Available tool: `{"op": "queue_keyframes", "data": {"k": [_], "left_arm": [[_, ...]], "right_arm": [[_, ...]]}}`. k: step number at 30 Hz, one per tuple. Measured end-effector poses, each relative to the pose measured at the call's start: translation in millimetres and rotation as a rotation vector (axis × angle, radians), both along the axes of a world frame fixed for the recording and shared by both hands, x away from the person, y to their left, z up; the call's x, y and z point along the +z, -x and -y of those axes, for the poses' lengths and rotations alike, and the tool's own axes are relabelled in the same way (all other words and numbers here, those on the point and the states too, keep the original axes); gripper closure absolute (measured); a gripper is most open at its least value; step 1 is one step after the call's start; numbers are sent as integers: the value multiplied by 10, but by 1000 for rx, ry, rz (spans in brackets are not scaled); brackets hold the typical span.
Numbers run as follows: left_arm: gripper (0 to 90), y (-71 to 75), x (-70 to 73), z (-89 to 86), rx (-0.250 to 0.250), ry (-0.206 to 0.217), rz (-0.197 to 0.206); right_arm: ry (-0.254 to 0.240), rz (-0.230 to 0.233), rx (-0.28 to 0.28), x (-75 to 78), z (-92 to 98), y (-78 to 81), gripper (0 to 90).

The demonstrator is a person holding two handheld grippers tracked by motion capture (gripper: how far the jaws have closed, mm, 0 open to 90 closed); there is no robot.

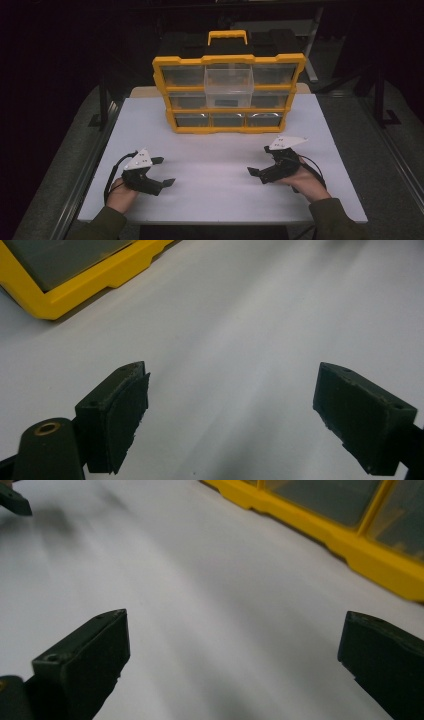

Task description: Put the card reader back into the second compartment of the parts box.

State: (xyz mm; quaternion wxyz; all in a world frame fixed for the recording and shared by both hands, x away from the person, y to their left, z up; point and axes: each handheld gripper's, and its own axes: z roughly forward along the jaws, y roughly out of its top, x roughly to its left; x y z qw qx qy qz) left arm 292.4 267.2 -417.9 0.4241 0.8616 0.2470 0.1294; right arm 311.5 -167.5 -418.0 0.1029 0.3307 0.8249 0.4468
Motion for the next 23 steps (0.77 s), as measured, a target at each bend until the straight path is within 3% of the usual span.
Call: {"op": "queue_keyframes", "data": {"k": [9,18,23], "left_arm": [[146,3,1,16,-8,-8,2],[146,8,-1,14,-13,-10,1],[146,2,-17,17,-16,-16,-4]], "right_arm": [[-8,-25,-16,-218,109,151,0],[-15,-9,-55,-265,292,233,0],[-12,0,-46,-260,298,232,0]]}}
